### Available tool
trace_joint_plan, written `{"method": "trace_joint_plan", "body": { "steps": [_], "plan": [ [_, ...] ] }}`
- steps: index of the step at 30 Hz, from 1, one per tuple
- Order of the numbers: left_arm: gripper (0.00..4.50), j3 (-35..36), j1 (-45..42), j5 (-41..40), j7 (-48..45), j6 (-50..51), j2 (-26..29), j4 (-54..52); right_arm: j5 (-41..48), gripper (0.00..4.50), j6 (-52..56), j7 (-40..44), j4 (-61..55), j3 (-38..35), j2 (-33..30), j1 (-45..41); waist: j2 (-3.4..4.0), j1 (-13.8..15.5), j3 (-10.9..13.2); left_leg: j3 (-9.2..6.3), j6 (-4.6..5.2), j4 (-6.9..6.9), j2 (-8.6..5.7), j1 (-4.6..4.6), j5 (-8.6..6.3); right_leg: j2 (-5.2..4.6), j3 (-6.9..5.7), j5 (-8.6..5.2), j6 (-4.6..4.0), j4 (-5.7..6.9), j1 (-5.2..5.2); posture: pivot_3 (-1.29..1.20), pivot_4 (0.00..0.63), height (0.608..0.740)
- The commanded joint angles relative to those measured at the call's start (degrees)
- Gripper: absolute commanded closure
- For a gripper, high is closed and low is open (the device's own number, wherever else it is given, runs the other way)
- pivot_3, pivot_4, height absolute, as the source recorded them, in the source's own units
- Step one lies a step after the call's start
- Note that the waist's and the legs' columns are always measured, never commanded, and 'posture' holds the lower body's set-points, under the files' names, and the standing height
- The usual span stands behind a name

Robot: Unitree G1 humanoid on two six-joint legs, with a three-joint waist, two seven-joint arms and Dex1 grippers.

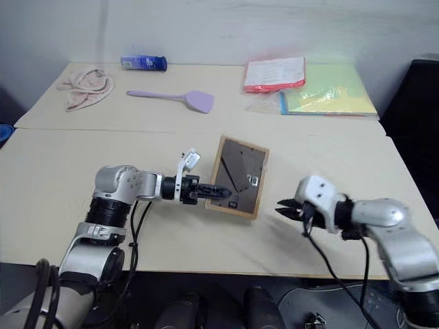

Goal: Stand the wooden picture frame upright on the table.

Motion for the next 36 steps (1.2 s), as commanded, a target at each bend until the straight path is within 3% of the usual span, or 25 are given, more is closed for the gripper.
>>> {"method": "trace_joint_plan", "body": {
  "steps": [1, 7, 9, 17, 26, 36],
  "plan": [
    [3.2, 0.1, -0.75, -2.36, -4.84, -5.11, 2.48, -5.74, 22.16, 2.55, 17.84, -4.94, -3.81, -11.67, -1.22, -10.32, 0.04, -0.25, 0.12, -0.04, 0.0, 0.0, 0.01, -0.06, 0.0, -0.02, -0.04, 0.0, 0.0, -0.03, -0.02, 0.0, 0.15, 0.74],
    [3.2, -1.87, -0.44, -4.15, -10.48, -8.64, 4.36, -10.58, 39.79, 0.79, 30.51, -18.59, 0.8, -11.82, 3.5, -25.11, 0.06, -0.13, 0.13, -0.19, -0.11, -0.49, 0.02, -0.15, 0.11, -0.1, -0.22, -0.06, -0.16, -0.16, -0.27, 0.0, 0.15, 0.74],
    [3.2, -1.84, -0.92, -4.55, -10.62, -8.95, 4.16, -11.33, 41.29, 0.09, 31.43, -22.3, 3.37, -10.07, 6.12, -28.21, 0.07, -0.04, 0.13, -0.19, -0.12, -0.42, 0.01, -0.85, 0.27, -0.1, -0.24, -0.07, -0.17, -0.04, -0.94, 0.0, 0.15, 0.74],
    [3.2, -4.41, -0.18, -5.58, -13.39, -10.23, 5.34, -15.61, 42.65, 0.03, 31.89, -26.27, 9.93, -4.66, 9.76, -35.89, 0.07, -0.03, 0.13, -0.14, -0.01, 0.52, -0.04, -2.64, 0.31, -0.1, -0.23, -0.03, -0.1, 0.8, -2.6, 0.0, 0.15, 0.74],
    [3.2, -5.84, -1.11, -5.16, -12.0, -11.69, 4.03, -14.72, 41.0, 0.03, 30.68, -23.29, 7.35, 3.13, 9.47, -37.04, 0.07, -0.06, 0.13, -0.14, 0.09, 0.65, -0.12, -2.63, 0.55, -0.11, -0.15, 0.12, -0.12, 0.88, -2.65, 0.0, 0.15, 0.74],
    [3.2, -5.13, -2.08, -3.97, -11.39, -12.87, 4.58, -9.03, 45.49, 0.03, 30.07, -17.99, 2.11, -0.2, 3.09, -33.92, 0.07, 0.06, 0.13, -0.14, 0.1, 0.64, -0.14, -2.63, 0.56, -0.11, -0.16, 0.13, -0.11, 0.88, -2.65, 0.0, 0.15, 0.74]
  ]
}}
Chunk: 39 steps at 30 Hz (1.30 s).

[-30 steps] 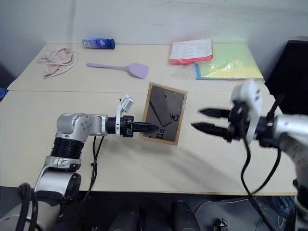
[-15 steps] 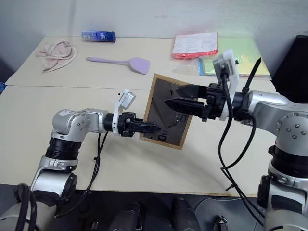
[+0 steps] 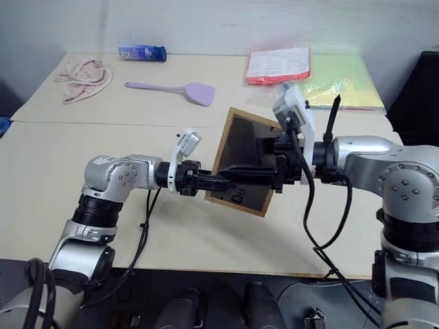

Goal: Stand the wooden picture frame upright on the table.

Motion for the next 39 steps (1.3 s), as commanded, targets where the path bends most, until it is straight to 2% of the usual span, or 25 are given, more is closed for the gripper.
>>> {"method": "trace_joint_plan", "body": {
  "steps": [1, 4, 14, 23, 26, 29, 32, 33, 35, 36, 39],
  "plan": [
    [3.2, 1.26, -1.56, -0.6, -0.61, -1.27, 0.37, 0.18, 2.49, 0.03, -1.57, 2.69, -3.48, -3.18, -2.56, 1.15, 0.0, 0.0, 0.0, 0.0, 0.0, 0.0, 0.0, 0.0, 0.0, 0.0, 0.0, 0.01, 0.01, 0.0, 0.0, 0.0, 0.15, 0.74],
    [3.2, 1.95, -2.21, -0.99, -0.43, -0.75, 0.57, 1.34, 3.18, 0.03, -2.46, 4.23, -4.82, -4.3, -4.46, 3.0, 0.0, 0.01, 0.0, 0.0, 0.01, 0.0, -0.01, 0.0, 0.0, 0.0, 0.01, 0.01, 0.02, 0.0, 0.0, 0.0, 0.15, 0.74],
    [3.2, 2.19, -3.09, -1.76, -1.1, 0.11, 1.15, 1.37, -4.86, 0.03, -8.55, 4.99, -4.68, -1.87, -6.63, 5.23, 0.0, -0.01, 0.0, 0.02, 0.0, 0.01, -0.02, 0.02, 0.01, 0.01, 0.03, 0.01, 0.02, 0.04, 0.0, 0.0, 0.15, 0.74],
    [3.2, 2.85, -2.85, -2.16, -1.71, 0.81, 2.47, 0.87, -9.63, 0.03, -11.88, 11.57, -2.93, -5.25, -15.14, 8.49, 0.0, 0.1, 0.0, 0.02, 0.01, 0.01, -0.04, 0.01, 0.01, 0.01, 0.03, 0.01, 0.02, 0.04, 0.0, 0.0, 0.15, 0.74],
    [3.2, 3.51, -2.85, -2.74, -1.62, 1.74, 3.2, 0.91, -14.26, 0.03, -16.19, 16.59, -2.97, -8.5, -20.27, 13.17, 0.0, 0.16, 0.0, 0.03, 0.01, 0.01, -0.06, 0.01, 0.01, 0.01, 0.04, 0.01, 0.02, 0.03, 0.0, 0.0, 0.15, 0.74],
    [3.2, 3.75, -2.69, -3.4, -1.87, 3.17, 4.08, 0.54, -29.36, 0.03, -32.5, 19.67, -2.18, -8.24, -23.44, 20.69, 0.0, 0.18, 0.0, 0.04, 0.02, 0.01, -0.07, 0.02, 0.01, 0.03, 0.04, 0.01, 0.02, 0.02, 0.01, 0.0, 0.15, 0.74],
    [3.2, 4.33, -2.69, -4.67, -1.92, 5.26, 4.42, -0.56, -55.15, 0.03, -71.42, 18.05, 5.36, -3.19, -22.7, 26.34, -0.01, 0.01, 0.0, 0.12, 0.03, 0.02, -0.12, 0.04, 0.01, 0.07, 0.15, 0.04, 0.08, 0.05, 0.01, 0.0, 0.15, 0.74],
    [3.2, 4.54, -2.78, -5.09, -1.78, 5.93, 4.34, -0.82, -60.39, 0.03, -81.71, 17.04, 8.44, -2.06, -21.78, 26.55, -0.01, -0.09, 0.0, 0.23, 0.04, 0.02, -0.17, 0.08, 0.02, 0.08, 0.27, 0.06, 0.11, 0.07, 0.0, 0.0, 0.15, 0.74],
    [3.2, 4.89, -2.96, -5.82, -1.19, 7.04, 3.9, -1.33, -71.77, 0.03, -102.2, 10.0, 16.69, 1.11, -18.83, 23.58, -0.01, -0.34, 0.0, 0.4, 0.05, 0.02, -0.19, 0.17, 0.03, 0.12, 0.43, 0.09, 0.17, 0.09, -0.01, 0.0, 0.15, 0.74],
    [3.2, 5.14, -3.08, -6.34, -0.82, 7.87, 3.52, -1.48, -79.87, 0.03, -110.57, 3.52, 21.07, 3.07, -17.31, 20.75, -0.01, -0.44, 0.0, 0.51, 0.05, 0.02, -0.17, 0.27, 0.03, 0.13, 0.52, 0.09, 0.17, 0.13, 0.0, 0.0, 0.15, 0.74],
    [3.2, 5.85, -3.21, -7.45, 0.14, 10.08, 2.69, -1.93, -98.51, 0.03, -125.79, -12.78, 30.59, 6.29, -12.53, 13.27, -0.01, -0.94, 0.0, 0.71, 0.02, 0.01, -0.17, 0.45, 0.05, 0.09, 0.72, 0.1, 0.18, 0.28, -0.01, 0.0, 0.15, 0.74]
  ]
}}
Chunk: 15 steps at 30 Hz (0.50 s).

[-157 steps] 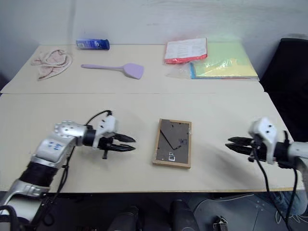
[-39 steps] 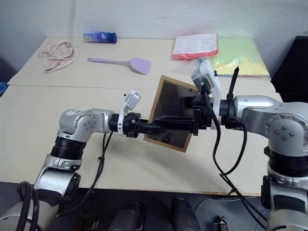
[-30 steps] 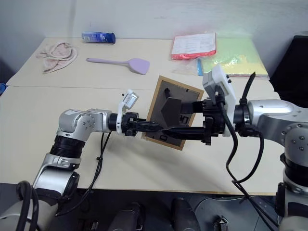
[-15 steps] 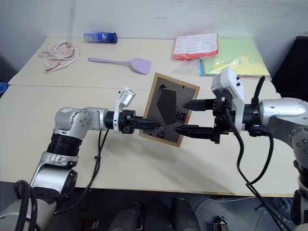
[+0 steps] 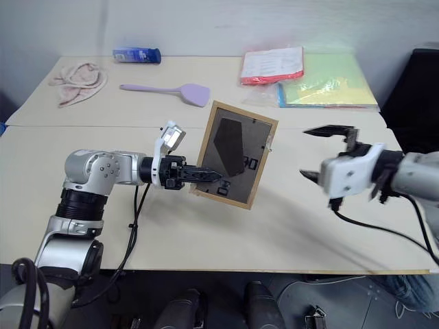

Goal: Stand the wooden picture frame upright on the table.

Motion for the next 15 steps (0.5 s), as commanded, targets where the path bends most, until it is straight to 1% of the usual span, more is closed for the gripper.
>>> {"method": "trace_joint_plan", "body": {
  "steps": [1, 4, 7, 8, 9, 10, 15],
  "plan": [
    [3.2, 2.36, -1.51, -3.53, 0.28, 2.07, -0.57, -2.72, -20.03, 0.03, -16.6, -18.96, 7.86, 2.05, 4.06, -6.87, 0.0, -0.47, 0.0, 0.04, -0.02, -0.01, 0.02, 0.03, 0.01, 0.01, 0.04, 0.0, 0.0, 0.05, -0.01, 0.0, 0.15, 0.74],
    [3.2, 2.48, -1.38, -4.22, 0.67, 3.14, -0.57, -3.42, -29.87, 0.03, -21.29, -30.15, 10.7, 2.93, 6.19, -10.21, 0.0, -0.8, 0.0, 0.07, -0.09, -0.04, 0.06, 0.07, 0.05, 0.05, 0.07, -0.02, -0.04, 0.37, -0.04, 0.0, 0.15, 0.74],
    [3.2, 2.72, -1.35, -4.42, 1.14, 3.91, -0.5, -3.83, -34.68, 0.03, -23.16, -39.22, 10.66, 2.77, 8.83, -12.58, 0.0, -0.94, 0.0, 0.13, -0.1, -0.05, 0.07, 0.12, 0.06, 0.06, 0.12, -0.03, -0.05, 0.45, -0.04, 0.0, 0.15, 0.74],
    [3.2, 2.84, -1.49, -4.34, 1.32, 4.07, -0.45, -3.72, -35.91, 0.03, -22.34, -41.41, 10.8, 2.68, 9.33, -13.18, 0.0, -0.96, 0.0, 0.16, -0.11, -0.05, 0.07, 0.16, 0.06, 0.08, 0.16, -0.03, -0.05, 0.47, -0.04, 0.0, 0.15, 0.74],
    [3.2, 3.0, -1.62, -4.21, 1.58, 4.08, -0.48, -3.54, -36.19, 0.41, -21.3, -42.09, 11.52, 2.96, 9.38, -13.52, 0.0, -0.98, 0.0, 0.19, -0.11, -0.05, 0.09, 0.19, 0.06, 0.1, 0.19, -0.03, -0.05, 0.49, -0.04, 0.0, 0.15, 0.74],
    [3.2, 3.18, -1.74, -4.01, 1.93, 3.93, -0.55, -3.28, -36.82, 0.57, -20.61, -42.72, 12.1, 3.18, 8.86, -13.53, 0.0, -0.96, 0.0, 0.22, -0.12, -0.06, 0.09, 0.23, 0.06, 0.12, 0.22, -0.03, -0.06, 0.51, -0.03, 0.0, 0.15, 0.74],
    [3.2, 3.9, -1.85, -4.17, 2.36, 3.71, 0.18, -2.67, -37.12, 0.57, -21.61, -45.26, 13.57, 2.14, 3.38, -10.12, 0.0, -0.65, 0.0, 0.28, -0.1, -0.07, 0.02, 0.27, 0.06, 0.05, 0.29, -0.03, -0.05, 0.52, 0.0, 0.0, 0.15, 0.74]
  ]
}}
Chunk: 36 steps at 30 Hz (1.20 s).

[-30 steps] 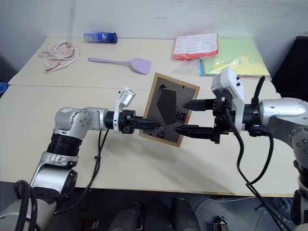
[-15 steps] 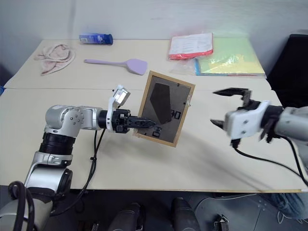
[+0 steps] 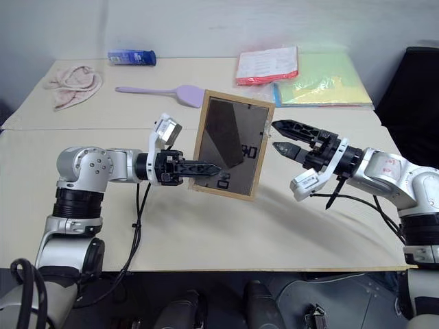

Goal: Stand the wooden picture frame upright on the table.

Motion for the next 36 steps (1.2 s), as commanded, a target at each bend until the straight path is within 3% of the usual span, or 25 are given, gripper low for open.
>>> {"method": "trace_joint_plan", "body": {
  "steps": [1, 7, 18, 21, 27, 34, 36],
  "plan": [
    [3.2, 0.53, -1.43, -1.6, -0.47, -0.12, 0.56, -1.91, 1.0, 0.57, -0.62, -2.64, -0.01, -1.38, -4.42, 1.66, 0.0, 0.0, 0.0, 0.0, 0.01, 0.0, -0.01, 0.0, 0.0, -0.01, 0.0, 0.0, 0.0, -0.01, 0.01, 0.0, 0.15, 0.74],
    [3.2, 0.19, -1.71, -1.7, -0.74, -0.44, 0.75, -1.36, 0.84, 0.57, -0.92, -5.29, -1.49, -0.43, -6.63, 0.23, 0.0, -0.73, 0.0, 0.26, 0.01, -0.05, 0.11, 0.18, -0.01, 0.17, 0.27, 0.0, 0.0, 0.03, 0.01, 0.0, 0.15, 0.74],
    [3.2, -1.37, -2.63, -2.15, -1.31, -0.02, -0.34, -1.17, -8.53, 0.57, 1.2, -11.75, -3.1, 8.68, 1.78, -9.58, 0.0, -1.64, 0.0, 0.4, 0.0, -0.04, 0.17, 0.26, 0.0, 0.22, 0.42, 0.0, 0.0, 0.19, -0.02, 0.0, 0.15, 0.74],
    [3.2, -1.6, -2.7, -2.06, -1.58, -0.01, 0.04, -1.07, -9.01, 1.12, 1.26, -12.96, -2.49, 10.1, 2.11, -10.66, 0.0, -1.49, 0.0, 0.4, 0.0, -0.04, 0.15, 0.26, 0.0, 0.2, 0.41, 0.0, 0.0, 0.19, -0.02, 0.0, 0.15, 0.74],
    [3.2, -1.58, -1.95, -2.22, -1.98, 0.16, 1.33, -1.19, -8.3, 2.97, 0.51, -14.22, -0.6, 10.7, -0.13, -10.56, 0.0, -1.59, 0.0, 0.41, 0.0, -0.03, 0.14, 0.25, -0.01, 0.18, 0.41, 0.0, 0.0, 0.2, -0.02, 0.0, 0.15, 0.74],
    [3.2, -2.28, -1.17, -2.23, -2.49, -0.49, 2.8, -1.24, -8.26, 3.14, -0.9, -16.14, 0.35, 11.86, -2.27, -10.44, 0.0, -1.63, 0.0, 0.42, 0.0, -0.03, 0.14, 0.26, -0.01, 0.2, 0.43, 0.0, 0.0, 0.2, -0.02, 0.0, 0.15, 0.74],
    [2.5, -2.07, -1.11, -2.08, -2.47, -0.76, 3.16, -0.81, -7.92, 3.14, -0.97, -16.4, 0.7, 12.01, -2.32, -10.5, 0.0, -1.66, 0.0, 0.42, 0.0, -0.04, 0.15, 0.26, -0.01, 0.21, 0.43, 0.0, 0.0, 0.2, -0.02, 0.0, 0.15, 0.74]
  ]
}}
